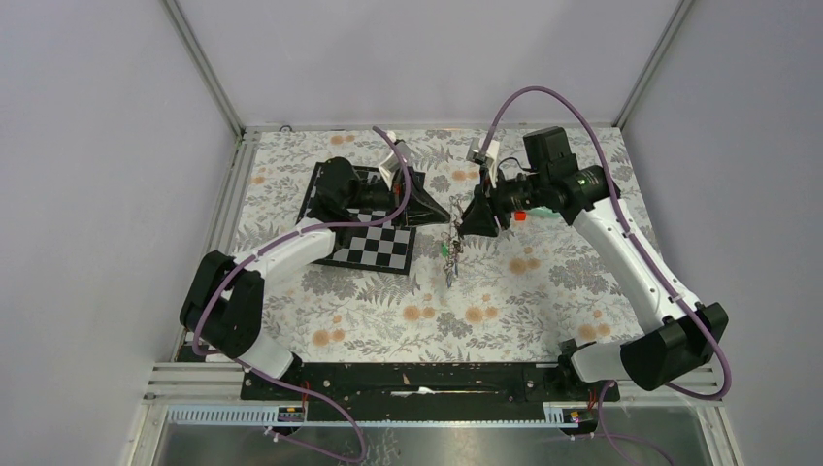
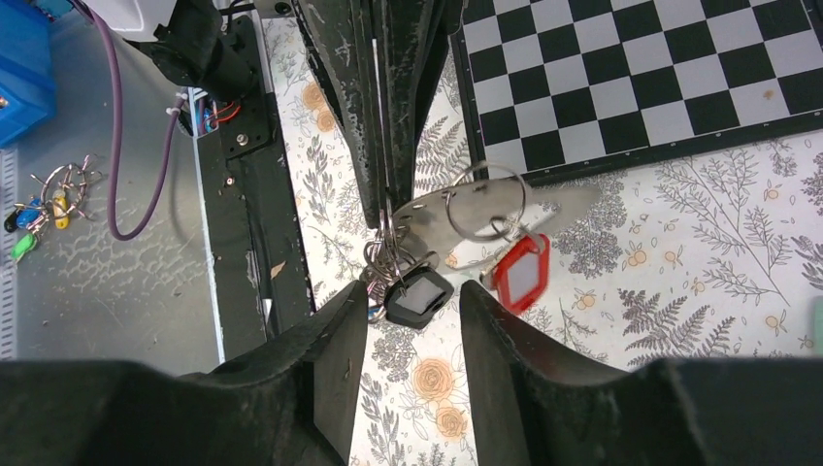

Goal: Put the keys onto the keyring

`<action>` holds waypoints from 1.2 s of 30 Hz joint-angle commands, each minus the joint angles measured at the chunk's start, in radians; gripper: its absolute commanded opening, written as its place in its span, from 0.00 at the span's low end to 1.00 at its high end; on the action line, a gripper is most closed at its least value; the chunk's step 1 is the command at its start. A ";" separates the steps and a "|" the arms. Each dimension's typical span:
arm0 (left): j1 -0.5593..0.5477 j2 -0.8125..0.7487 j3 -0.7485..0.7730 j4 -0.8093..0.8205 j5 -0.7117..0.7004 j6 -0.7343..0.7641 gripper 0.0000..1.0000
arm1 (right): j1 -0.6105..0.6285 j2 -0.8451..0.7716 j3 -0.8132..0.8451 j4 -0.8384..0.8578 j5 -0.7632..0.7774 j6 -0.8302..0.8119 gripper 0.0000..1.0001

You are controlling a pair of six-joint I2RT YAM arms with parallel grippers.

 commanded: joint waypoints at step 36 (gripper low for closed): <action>-0.004 -0.010 -0.026 0.434 0.014 -0.284 0.00 | -0.009 -0.040 -0.073 0.154 -0.160 0.078 0.00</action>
